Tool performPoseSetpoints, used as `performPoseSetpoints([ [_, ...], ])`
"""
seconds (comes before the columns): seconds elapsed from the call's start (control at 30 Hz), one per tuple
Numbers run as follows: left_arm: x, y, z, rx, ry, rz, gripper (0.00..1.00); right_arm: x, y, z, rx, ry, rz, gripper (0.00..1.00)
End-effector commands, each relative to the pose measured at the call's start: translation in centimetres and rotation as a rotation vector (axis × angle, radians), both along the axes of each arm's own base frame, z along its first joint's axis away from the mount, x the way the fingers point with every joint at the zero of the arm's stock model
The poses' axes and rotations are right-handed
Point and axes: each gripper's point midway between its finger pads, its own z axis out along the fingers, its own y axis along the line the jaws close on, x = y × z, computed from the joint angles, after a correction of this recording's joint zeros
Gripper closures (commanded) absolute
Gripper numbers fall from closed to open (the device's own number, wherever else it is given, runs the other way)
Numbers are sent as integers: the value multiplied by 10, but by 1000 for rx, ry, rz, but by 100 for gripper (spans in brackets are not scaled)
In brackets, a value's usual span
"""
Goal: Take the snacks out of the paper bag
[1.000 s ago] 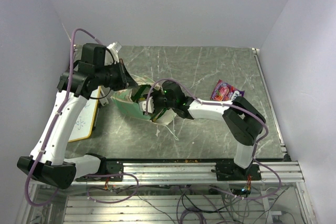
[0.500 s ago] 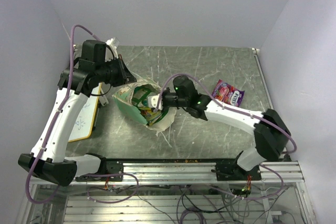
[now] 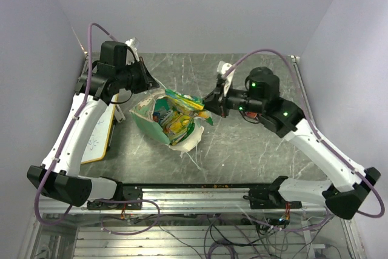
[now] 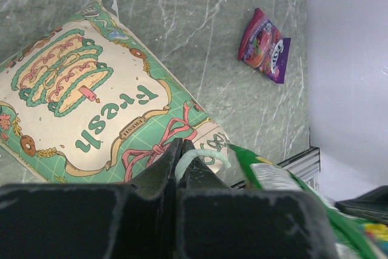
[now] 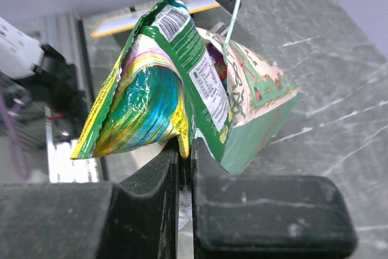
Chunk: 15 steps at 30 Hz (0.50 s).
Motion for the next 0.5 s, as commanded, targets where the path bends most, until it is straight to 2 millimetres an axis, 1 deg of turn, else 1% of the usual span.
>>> performPoseSetpoints([
  [0.0, 13, 7, -4, 25, -15, 46, 93, -22, -19, 23, 132, 274, -50, 100],
  [0.03, 13, 8, -7, 33, -5, 51, 93, -21, -26, 23, 139, 287, -79, 100],
  [0.07, 13, 9, -10, 38, 6, 54, 93, -15, -35, 21, 136, 284, -132, 100],
  [0.13, 10, 9, -12, 34, 15, 52, 93, 2, -62, 17, 109, 234, -289, 100],
  [0.2, 7, 8, -13, 27, 16, 44, 93, 29, -95, 9, 48, 140, -488, 100],
  [0.23, 5, 8, -13, 26, 17, 39, 93, 45, -116, 4, -6, 86, -606, 100],
  [0.27, 3, 7, -13, 24, 15, 32, 93, 61, -143, -4, -84, 25, -748, 100],
  [0.33, 0, 7, -11, 19, 10, 21, 93, 78, -182, -26, -275, -68, -902, 100],
  [0.43, -5, 4, -10, 4, 7, 6, 93, 100, -233, -66, -619, -205, -979, 100],
  [0.47, -7, 3, -10, -1, 8, -2, 93, 108, -249, -79, -701, -219, -1003, 100],
])
